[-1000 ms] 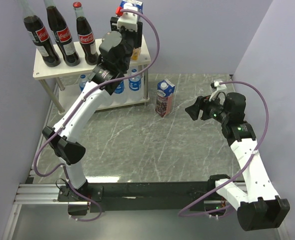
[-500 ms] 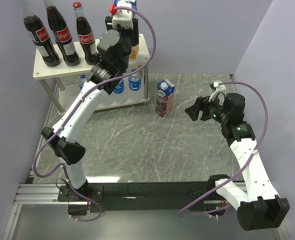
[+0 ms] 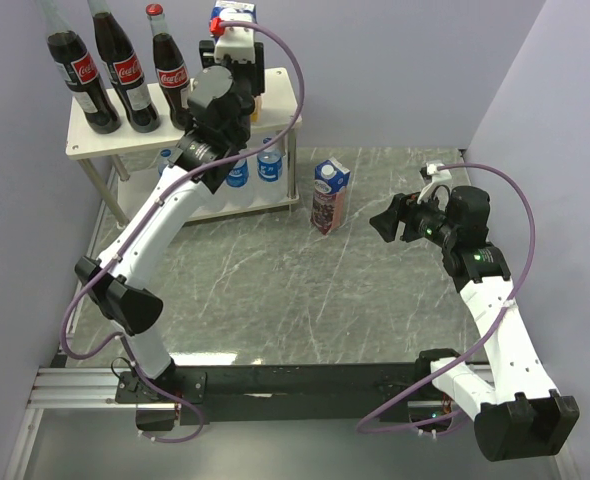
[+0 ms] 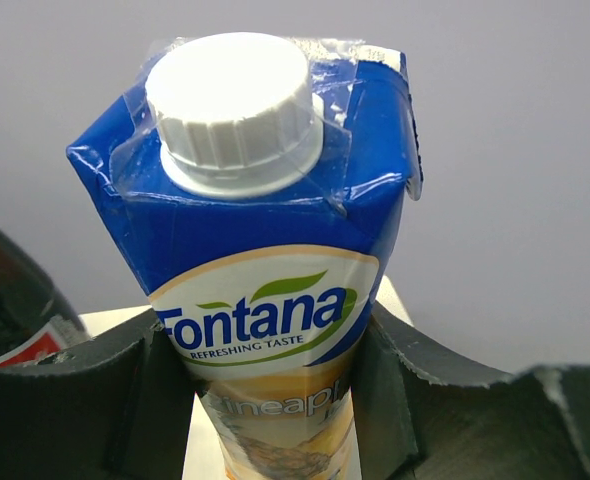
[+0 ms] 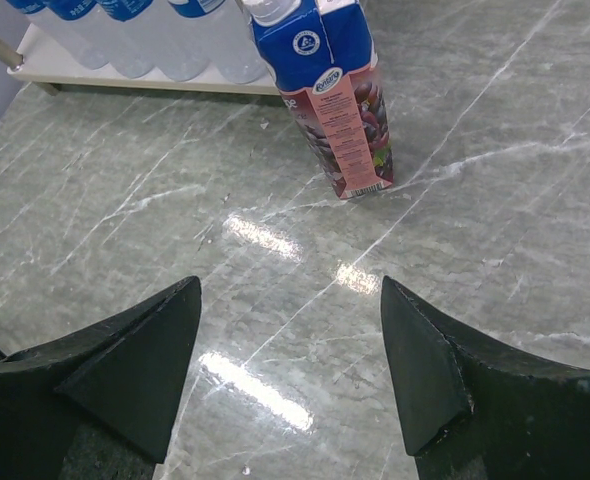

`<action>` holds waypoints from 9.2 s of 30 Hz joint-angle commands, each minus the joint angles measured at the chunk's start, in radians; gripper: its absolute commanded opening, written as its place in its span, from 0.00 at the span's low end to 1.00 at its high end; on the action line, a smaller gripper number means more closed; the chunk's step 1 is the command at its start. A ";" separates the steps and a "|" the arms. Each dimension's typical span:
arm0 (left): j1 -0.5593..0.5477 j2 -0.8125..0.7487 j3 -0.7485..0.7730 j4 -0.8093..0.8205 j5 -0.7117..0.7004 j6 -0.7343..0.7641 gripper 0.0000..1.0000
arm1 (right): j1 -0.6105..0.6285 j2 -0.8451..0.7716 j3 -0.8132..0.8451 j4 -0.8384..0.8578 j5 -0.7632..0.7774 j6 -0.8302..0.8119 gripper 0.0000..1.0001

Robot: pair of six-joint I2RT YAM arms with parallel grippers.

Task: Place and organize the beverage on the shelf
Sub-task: Place the drink on the shelf.

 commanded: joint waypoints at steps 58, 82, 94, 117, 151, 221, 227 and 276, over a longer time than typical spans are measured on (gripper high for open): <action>0.102 -0.103 -0.060 0.247 0.007 -0.053 0.29 | -0.040 -0.004 0.004 0.045 -0.024 -0.003 0.79; 0.102 -0.102 -0.058 0.247 0.015 -0.059 0.43 | -0.047 -0.004 0.001 0.045 -0.029 -0.001 0.79; 0.103 -0.059 0.006 0.207 0.030 -0.062 0.35 | -0.050 -0.003 0.003 0.047 -0.030 -0.001 0.79; 0.103 -0.068 -0.020 0.215 0.027 -0.070 0.55 | -0.057 -0.001 0.001 0.047 -0.035 -0.003 0.79; 0.103 -0.080 -0.043 0.230 0.026 -0.071 0.69 | -0.060 -0.004 0.001 0.047 -0.047 -0.001 0.79; 0.135 0.022 0.026 0.177 0.056 -0.082 0.62 | -0.104 -0.006 0.000 0.047 -0.069 -0.003 0.79; 0.143 0.036 0.031 0.171 0.058 -0.087 0.62 | -0.109 -0.007 0.000 0.045 -0.075 -0.001 0.79; 0.152 0.058 0.074 0.117 0.099 -0.122 0.96 | -0.127 -0.007 -0.003 0.048 -0.095 0.000 0.78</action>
